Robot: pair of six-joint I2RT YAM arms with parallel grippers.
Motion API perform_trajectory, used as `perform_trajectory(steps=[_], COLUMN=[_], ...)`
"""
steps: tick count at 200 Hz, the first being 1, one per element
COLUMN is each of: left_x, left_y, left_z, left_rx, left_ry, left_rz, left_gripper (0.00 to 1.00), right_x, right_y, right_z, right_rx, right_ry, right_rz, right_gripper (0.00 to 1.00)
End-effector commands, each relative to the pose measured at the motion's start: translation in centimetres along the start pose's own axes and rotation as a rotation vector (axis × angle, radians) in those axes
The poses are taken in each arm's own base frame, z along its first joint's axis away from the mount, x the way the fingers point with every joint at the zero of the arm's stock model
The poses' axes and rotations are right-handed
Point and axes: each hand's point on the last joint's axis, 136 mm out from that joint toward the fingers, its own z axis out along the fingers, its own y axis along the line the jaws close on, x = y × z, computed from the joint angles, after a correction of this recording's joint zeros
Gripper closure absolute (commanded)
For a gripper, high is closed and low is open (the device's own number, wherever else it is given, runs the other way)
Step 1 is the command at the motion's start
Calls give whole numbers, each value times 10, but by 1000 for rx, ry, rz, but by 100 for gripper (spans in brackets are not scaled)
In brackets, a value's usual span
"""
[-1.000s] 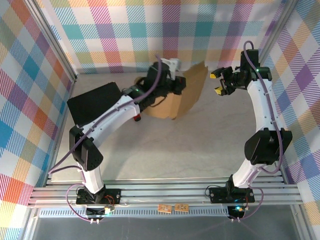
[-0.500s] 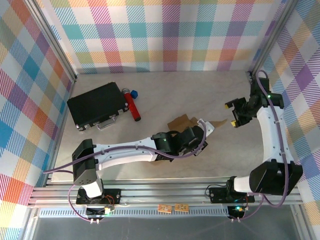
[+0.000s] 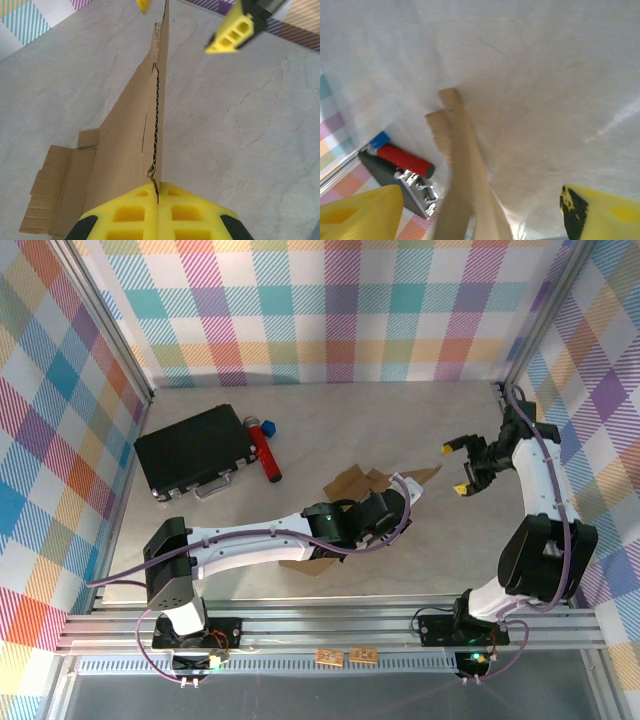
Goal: Fold the paper box
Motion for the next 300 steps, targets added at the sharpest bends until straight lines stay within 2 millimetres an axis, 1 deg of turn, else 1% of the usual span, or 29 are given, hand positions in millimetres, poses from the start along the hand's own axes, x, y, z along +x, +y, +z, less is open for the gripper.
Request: perform_trajectory(steps=[1, 31, 45, 78, 90, 106, 116, 127, 135, 143, 149, 162, 165, 172, 173, 177, 178, 186, 187, 191, 199, 210, 227, 234, 244, 254, 272, 286, 300], left_x=[-7, -8, -9, -8, -8, -8, -8, -9, -11, -12, -16, -26, -30, -39, -41, -46, -47, -60, -61, -68, -80, -95, -113, -119, -126, -133, -148, -154, -157], left_y=[8, 10, 10, 9, 9, 12, 15, 18, 21, 25, 28, 38, 41, 49, 50, 54, 54, 64, 65, 70, 82, 100, 141, 157, 177, 192, 208, 217, 226], left_z=[-7, -7, -8, -8, -8, -9, -10, -12, -14, -17, -20, -30, -32, -40, -41, -46, -47, -58, -59, -64, -75, -89, -106, -111, -114, -114, -111, -104, -101], left_rx=[-30, -41, -37, -33, -36, -48, -56, -63, -68, -78, -82, -81, -82, -71, -69, -56, -48, -26, -20, -11, 3, 27, 21, 25, 31, 34, 45, 43, 30], left_ry=[-33, -33, -36, -32, -33, -33, -35, -39, -45, -50, -57, -73, -79, -94, -97, -106, -108, -131, -134, -148, -174, -205, -240, -251, -259, -260, -256, -243, -236], left_rz=[2, 15, 13, 15, 18, 25, 26, 23, 18, 8, -7, -60, -83, -142, -151, -187, -197, -281, -291, -334, -418, -543, -783, -889, -1022, -1131, -1282, -1398, -1515], left_gripper=[100, 100, 100, 100, 100, 100, 100, 100, 100, 100, 100, 100, 97, 82, 81, 71, 71, 53, 53, 44, 38, 37, 37, 37, 36, 36, 36, 37, 37], right_x=[7, 22, 30, 47, 54, 58, 58, 57, 56, 55, 53, 47, 44, 40, 39, 36, 35, 31, 30, 29, 26, 25, 32, 41, 57, 74, 99, 111, 123], right_y=[23, 11, 10, 32, 36, 34, 31, 30, 32, 36, 41, 55, 60, 70, 72, 80, 82, 100, 102, 112, 133, 159, 194, 208, 222, 232, 241, 242, 245], right_z=[4, 33, 44, 63, 69, 76, 78, 79, 78, 77, 74, 65, 61, 54, 52, 47, 45, 33, 32, 26, 13, -4, -27, -36, -42, -45, -46, -44, -50], right_rx=[-79, -31, -21, -58, -48, -25, -19, -16, -25, -40, -50, -82, -93, -117, -122, -143, -148, -196, -200, -229, -286, -339, -390, -419, -445, -455, -446, -422, -423], right_ry=[104, 231, 276, 347, 376, 403, 403, 393, 384, 368, 350, 288, 268, 217, 209, 180, 172, 115, 110, 85, 38, -22, -92, -116, -143, -176, -250, -295, -361], right_rz=[-35, -45, -52, -106, -124, -128, -127, -132, -138, -151, -165, -216, -233, -275, -281, -310, -318, -381, -388, -427, -506, -620, -810, -907, -1056, -1200, -1430, -1549, -1648], right_gripper=[17, 22, 26, 31, 34, 43, 51, 62, 73, 90, 100, 100, 100, 100, 100, 100, 100, 100, 100, 100, 100, 100, 100, 100, 100, 100, 100, 100, 100])
